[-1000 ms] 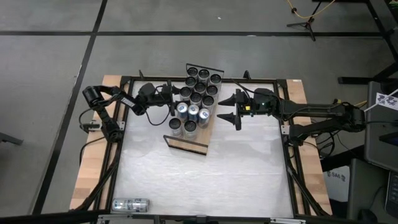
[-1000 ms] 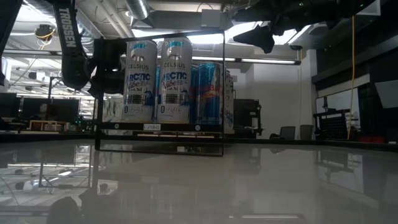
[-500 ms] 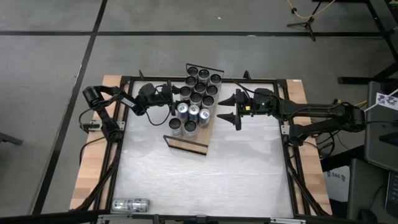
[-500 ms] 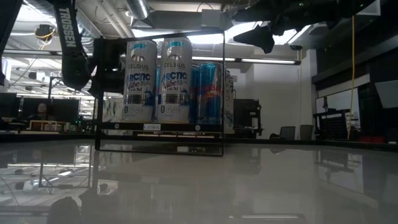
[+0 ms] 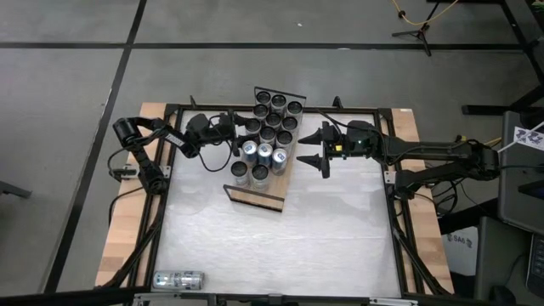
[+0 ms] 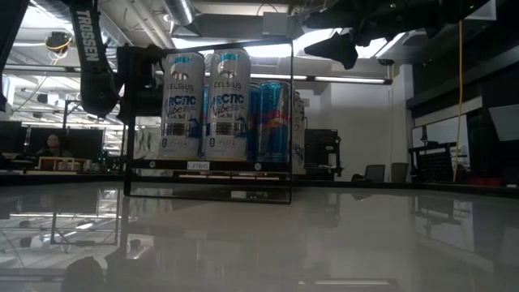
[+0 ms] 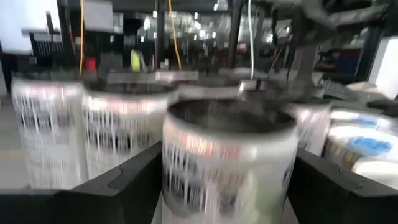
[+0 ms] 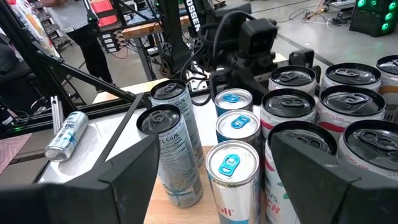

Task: Place canned beverage on shelf
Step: Put the orange soda can on the shelf aligned with the other orange soda can

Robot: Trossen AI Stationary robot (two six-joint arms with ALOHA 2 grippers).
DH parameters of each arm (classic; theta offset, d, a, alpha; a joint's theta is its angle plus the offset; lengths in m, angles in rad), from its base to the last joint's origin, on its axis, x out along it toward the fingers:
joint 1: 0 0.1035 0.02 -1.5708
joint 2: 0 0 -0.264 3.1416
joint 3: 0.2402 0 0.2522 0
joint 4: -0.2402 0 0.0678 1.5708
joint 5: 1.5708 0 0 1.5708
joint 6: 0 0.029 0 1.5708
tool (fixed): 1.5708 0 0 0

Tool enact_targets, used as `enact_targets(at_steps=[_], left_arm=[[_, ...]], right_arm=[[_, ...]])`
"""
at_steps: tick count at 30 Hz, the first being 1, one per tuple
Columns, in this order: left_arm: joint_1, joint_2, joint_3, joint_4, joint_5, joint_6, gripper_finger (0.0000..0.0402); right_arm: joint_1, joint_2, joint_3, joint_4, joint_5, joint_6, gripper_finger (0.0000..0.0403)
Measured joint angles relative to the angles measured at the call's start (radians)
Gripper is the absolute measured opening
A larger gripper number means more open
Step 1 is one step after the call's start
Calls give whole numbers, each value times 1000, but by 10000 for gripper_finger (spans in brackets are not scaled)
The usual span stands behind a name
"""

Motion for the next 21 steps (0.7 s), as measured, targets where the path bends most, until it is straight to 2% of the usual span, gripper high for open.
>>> enact_targets(at_steps=[13,21], left_arm=[[0,-1,0,163,0,-4,286],[0,-1,1,164,-1,-22,286]], right_arm=[[0,0,0,0,0,-2,303],[0,0,0,0,0,-2,303]])
